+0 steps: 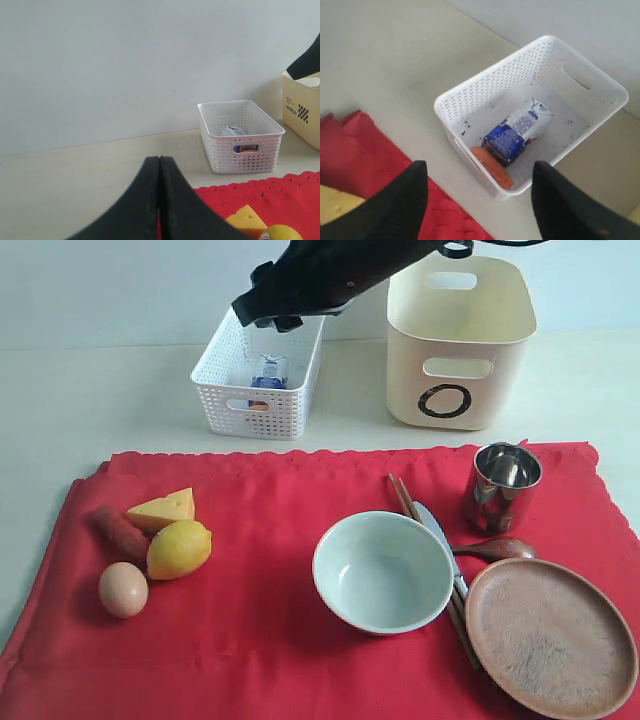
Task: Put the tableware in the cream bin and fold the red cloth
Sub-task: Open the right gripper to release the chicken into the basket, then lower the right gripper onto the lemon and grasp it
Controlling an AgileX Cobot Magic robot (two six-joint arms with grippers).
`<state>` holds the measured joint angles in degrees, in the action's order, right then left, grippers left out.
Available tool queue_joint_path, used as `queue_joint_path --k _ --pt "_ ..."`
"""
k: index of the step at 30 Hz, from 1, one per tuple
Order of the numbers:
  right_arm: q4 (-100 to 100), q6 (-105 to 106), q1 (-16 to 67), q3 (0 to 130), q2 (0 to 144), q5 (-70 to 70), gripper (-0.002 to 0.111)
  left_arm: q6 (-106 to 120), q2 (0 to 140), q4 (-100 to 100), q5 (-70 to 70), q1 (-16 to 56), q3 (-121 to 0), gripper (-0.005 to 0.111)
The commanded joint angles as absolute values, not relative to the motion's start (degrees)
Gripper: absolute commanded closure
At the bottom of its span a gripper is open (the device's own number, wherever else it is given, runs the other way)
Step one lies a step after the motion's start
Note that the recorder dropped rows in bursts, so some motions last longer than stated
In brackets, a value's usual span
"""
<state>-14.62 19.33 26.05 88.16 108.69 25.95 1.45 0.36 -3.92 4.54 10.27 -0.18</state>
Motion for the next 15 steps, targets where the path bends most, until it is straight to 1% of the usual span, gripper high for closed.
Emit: queue_joint_path --k 1,7,15 --pt "-14.4 21.8 25.9 88.4 107.0 32.3 0.05 1.5 0.0 -3.9 4.6 10.5 0.0 0.106" --pt "-14.9 26.0 27.7 88.3 107.1 39.5 0.05 1.4 0.0 -3.9 4.6 10.5 0.0 0.106" --pt "-15.0 33.2 34.5 84.1 107.7 39.4 0.05 1.5 0.0 -3.9 4.6 10.5 0.0 0.106"
